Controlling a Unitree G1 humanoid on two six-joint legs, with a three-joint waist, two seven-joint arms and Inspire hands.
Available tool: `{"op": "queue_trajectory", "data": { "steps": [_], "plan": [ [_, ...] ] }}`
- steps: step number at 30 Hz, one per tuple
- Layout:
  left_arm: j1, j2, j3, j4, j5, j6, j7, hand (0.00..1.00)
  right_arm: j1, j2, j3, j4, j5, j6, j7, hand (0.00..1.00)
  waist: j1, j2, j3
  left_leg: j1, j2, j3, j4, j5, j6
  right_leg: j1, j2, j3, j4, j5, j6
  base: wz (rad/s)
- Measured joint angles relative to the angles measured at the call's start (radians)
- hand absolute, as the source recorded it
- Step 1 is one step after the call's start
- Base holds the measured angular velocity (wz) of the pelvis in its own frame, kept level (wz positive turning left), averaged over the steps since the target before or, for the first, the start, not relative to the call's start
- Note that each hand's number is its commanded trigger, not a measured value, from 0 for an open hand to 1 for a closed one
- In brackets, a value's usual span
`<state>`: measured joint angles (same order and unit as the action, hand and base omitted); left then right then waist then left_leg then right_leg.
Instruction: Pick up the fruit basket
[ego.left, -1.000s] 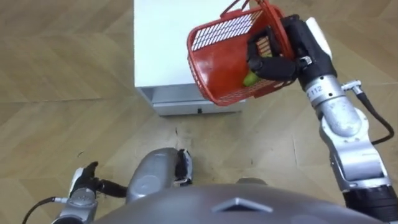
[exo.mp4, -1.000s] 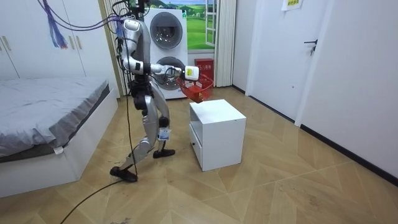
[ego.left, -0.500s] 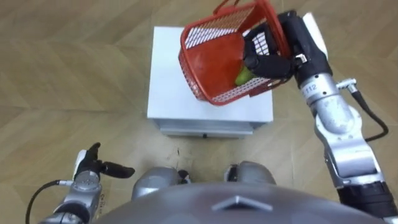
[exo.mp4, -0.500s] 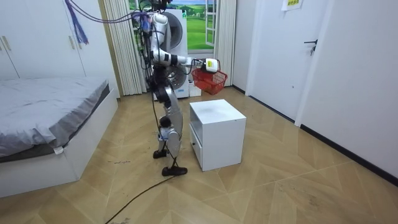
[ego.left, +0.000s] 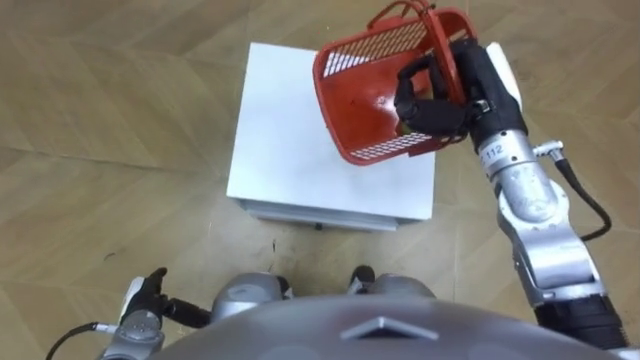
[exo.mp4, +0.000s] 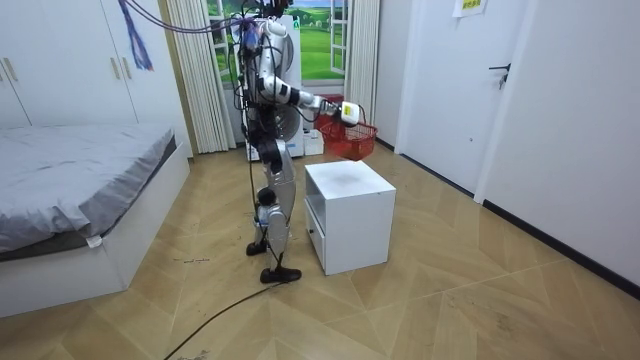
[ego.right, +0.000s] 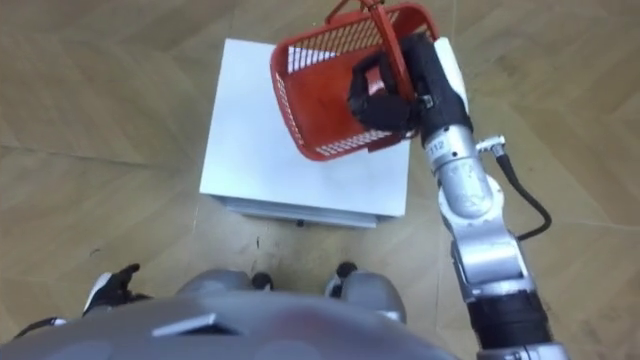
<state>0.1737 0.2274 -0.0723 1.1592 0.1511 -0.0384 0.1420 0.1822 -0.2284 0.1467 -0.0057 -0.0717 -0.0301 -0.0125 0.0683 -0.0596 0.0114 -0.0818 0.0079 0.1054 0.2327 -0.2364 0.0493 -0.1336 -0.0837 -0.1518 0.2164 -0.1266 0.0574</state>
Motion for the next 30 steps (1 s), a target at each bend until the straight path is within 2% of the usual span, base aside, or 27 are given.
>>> {"op": "queue_trajectory", "data": {
  "steps": [5,9,13,18,20,25,26,27,28,30],
  "plan": [
    [-0.007,0.000,0.000,0.005,0.000,0.023,0.000,0.00,-0.008,0.000,0.003,0.063,0.001,-0.002,-0.022,1.00,0.010,0.003,0.0011,-0.025,0.001,0.000,0.001,0.000,0.000,-0.023,0.000,-0.009,0.000,0.002,-0.002,0.01],
    [-0.006,-0.007,-0.001,0.010,-0.002,0.042,0.000,0.00,-0.051,0.009,0.011,0.189,0.000,-0.005,-0.031,1.00,0.014,0.009,0.0024,-0.040,0.001,-0.003,0.002,0.000,0.000,-0.033,-0.002,-0.024,0.001,0.002,-0.002,0.07],
    [-0.002,-0.008,-0.006,0.009,-0.002,0.054,0.000,0.00,-0.054,0.026,0.011,0.195,0.003,-0.005,-0.033,1.00,0.016,0.011,0.0009,-0.077,0.000,-0.010,0.010,0.001,0.000,-0.065,-0.004,-0.029,0.004,0.003,-0.003,0.05],
    [0.012,-0.008,-0.010,0.009,-0.003,0.059,-0.006,0.00,-0.064,0.029,0.012,0.206,0.051,-0.008,-0.071,1.00,0.016,0.016,-0.0013,-0.116,0.001,-0.025,0.023,0.002,-0.001,-0.099,-0.004,-0.039,0.003,0.003,-0.003,0.04],
    [0.019,-0.009,-0.010,0.009,-0.003,0.060,-0.008,0.00,-0.070,0.029,0.015,0.242,0.053,-0.022,-0.078,1.00,0.017,0.017,-0.0015,-0.119,0.002,-0.026,0.023,0.002,-0.001,-0.101,-0.004,-0.043,0.003,0.003,-0.003,0.04],
    [0.023,-0.011,-0.009,0.009,0.001,0.063,-0.032,0.00,-0.081,0.029,0.019,0.306,0.045,-0.023,-0.077,1.00,0.020,0.025,-0.0016,-0.138,0.002,-0.026,0.026,0.002,-0.001,-0.120,-0.004,-0.045,0.004,0.003,-0.003,0.00],
    [0.023,-0.012,-0.009,0.009,0.001,0.063,-0.040,0.00,-0.082,0.029,0.019,0.309,0.037,-0.023,-0.076,0.73,0.019,0.029,-0.0011,-0.140,0.002,-0.026,0.026,0.002,-0.001,-0.122,-0.004,-0.048,0.004,0.003,-0.003,0.00],
    [0.023,-0.014,-0.009,0.009,0.001,0.063,-0.041,0.00,-0.083,0.029,0.020,0.312,0.023,-0.023,-0.076,0.08,0.019,0.032,-0.0010,-0.142,0.003,-0.026,0.026,0.002,-0.001,-0.122,-0.004,-0.051,0.003,0.003,-0.003,0.00],
    [0.023,-0.014,-0.009,0.009,0.001,0.063,-0.042,0.00,-0.082,0.029,0.021,0.314,0.018,-0.023,-0.076,0.00,0.019,0.034,-0.0014,-0.143,0.003,-0.026,0.026,0.002,-0.001,-0.122,-0.004,-0.053,0.003,0.003,-0.003,0.03],
    [0.023,-0.015,-0.010,0.009,0.001,0.063,-0.042,0.00,-0.082,0.029,0.029,0.319,-0.005,-0.023,-0.074,0.00,0.019,0.037,-0.0015,-0.149,0.004,-0.025,0.027,0.002,-0.001,-0.126,-0.004,-0.057,0.003,0.003,-0.003,0.05]
  ]
}}
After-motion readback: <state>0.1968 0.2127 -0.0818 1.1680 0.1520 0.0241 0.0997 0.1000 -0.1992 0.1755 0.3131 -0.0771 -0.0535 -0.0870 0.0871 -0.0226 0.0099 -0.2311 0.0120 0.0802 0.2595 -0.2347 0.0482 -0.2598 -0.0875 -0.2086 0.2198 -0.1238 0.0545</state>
